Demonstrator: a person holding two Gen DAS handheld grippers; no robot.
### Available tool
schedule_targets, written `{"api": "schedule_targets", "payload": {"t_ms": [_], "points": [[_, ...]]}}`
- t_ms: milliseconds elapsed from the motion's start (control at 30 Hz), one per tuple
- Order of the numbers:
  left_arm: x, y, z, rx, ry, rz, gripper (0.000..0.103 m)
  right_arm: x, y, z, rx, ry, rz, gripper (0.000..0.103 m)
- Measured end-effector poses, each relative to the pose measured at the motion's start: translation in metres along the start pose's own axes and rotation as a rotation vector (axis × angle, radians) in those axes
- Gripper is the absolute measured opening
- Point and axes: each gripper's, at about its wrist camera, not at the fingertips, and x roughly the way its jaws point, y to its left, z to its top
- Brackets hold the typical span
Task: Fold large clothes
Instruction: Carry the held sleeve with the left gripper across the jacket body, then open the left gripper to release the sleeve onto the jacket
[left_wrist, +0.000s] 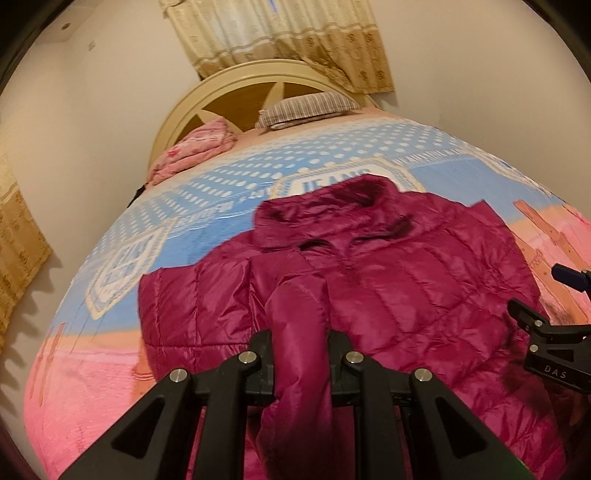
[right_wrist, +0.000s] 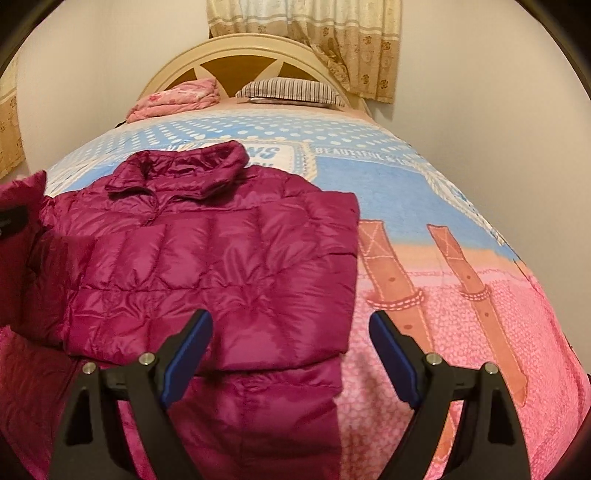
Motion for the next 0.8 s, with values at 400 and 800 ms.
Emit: {"api": "schedule_targets", "payload": {"t_ms": [400, 800], "points": [[0.025, -0.045, 0.002, 0.061, 0.011, 0.002, 0.029, 0.011, -0.02, -0.013, 0.074, 0.018, 0.019, 0.089], [0.03, -0.045, 0.002, 0.066, -0.018, 0.039, 0.074, 0.019, -0.021, -0.016, 0.08, 0.057, 0.028, 0.089]]}}
